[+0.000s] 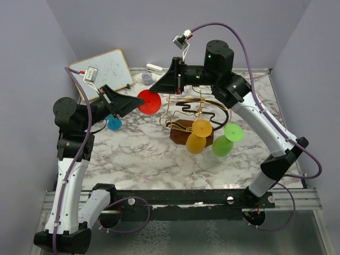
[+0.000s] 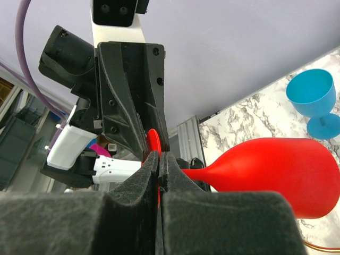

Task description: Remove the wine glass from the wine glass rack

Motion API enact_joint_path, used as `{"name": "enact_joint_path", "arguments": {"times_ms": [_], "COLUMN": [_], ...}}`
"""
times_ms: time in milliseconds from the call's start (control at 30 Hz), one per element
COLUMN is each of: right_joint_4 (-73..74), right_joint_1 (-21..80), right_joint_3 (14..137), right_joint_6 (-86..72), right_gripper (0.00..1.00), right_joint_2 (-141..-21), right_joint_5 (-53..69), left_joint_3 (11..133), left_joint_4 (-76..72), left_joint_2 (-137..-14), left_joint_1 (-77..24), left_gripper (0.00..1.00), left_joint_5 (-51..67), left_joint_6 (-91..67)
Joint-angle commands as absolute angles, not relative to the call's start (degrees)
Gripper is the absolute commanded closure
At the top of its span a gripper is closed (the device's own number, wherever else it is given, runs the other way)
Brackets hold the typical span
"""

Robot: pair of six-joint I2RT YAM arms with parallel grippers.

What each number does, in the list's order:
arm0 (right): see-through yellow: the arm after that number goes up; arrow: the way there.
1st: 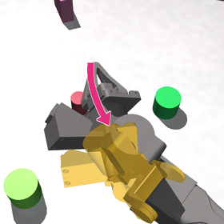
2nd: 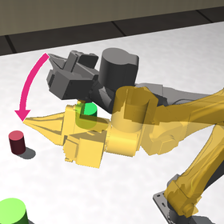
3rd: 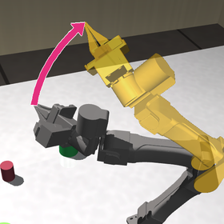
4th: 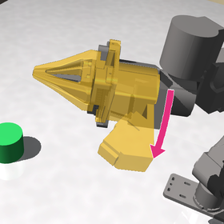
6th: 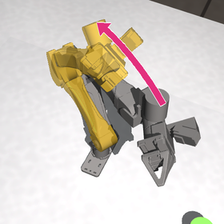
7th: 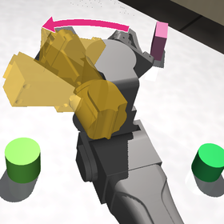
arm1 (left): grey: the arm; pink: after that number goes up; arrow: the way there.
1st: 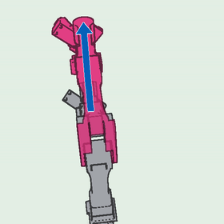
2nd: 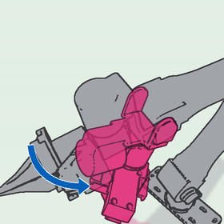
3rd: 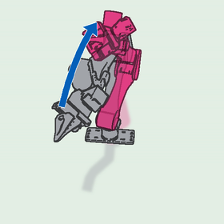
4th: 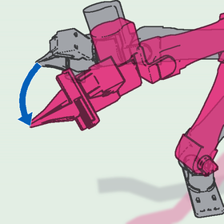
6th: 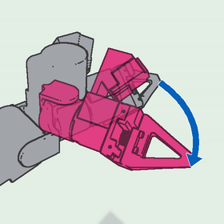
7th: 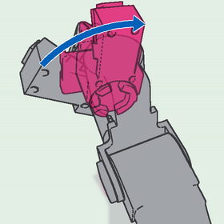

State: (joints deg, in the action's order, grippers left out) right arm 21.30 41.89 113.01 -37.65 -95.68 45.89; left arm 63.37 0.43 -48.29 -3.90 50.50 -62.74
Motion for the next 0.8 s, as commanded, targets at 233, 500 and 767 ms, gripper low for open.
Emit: {"name": "enact_joint_path", "arguments": {"times_ms": [233,500,767], "right_joint_4": [19.16,23.83,31.16], "right_joint_1": [41.74,41.74,41.79], "right_joint_3": [109.23,101.53,100.83], "right_joint_6": [-38.12,-31.65,-22.52], "right_gripper": [0.94,0.64,0.63], "right_joint_2": [-94.15,-86.08,-83.49], "right_joint_5": [44.72,42.71,53.78], "left_joint_3": [62.72,62.23,64.26], "left_joint_4": [-2.29,-4.43,-4.78], "left_joint_2": [-49.23,-48.05,-49.33], "left_joint_1": [-4.92,-4.92,-5.00], "left_gripper": [1.00,1.00,1.00], "left_joint_5": [54.23,56.19,64.04], "left_joint_6": [-60.71,-55.83,-52.41]}}
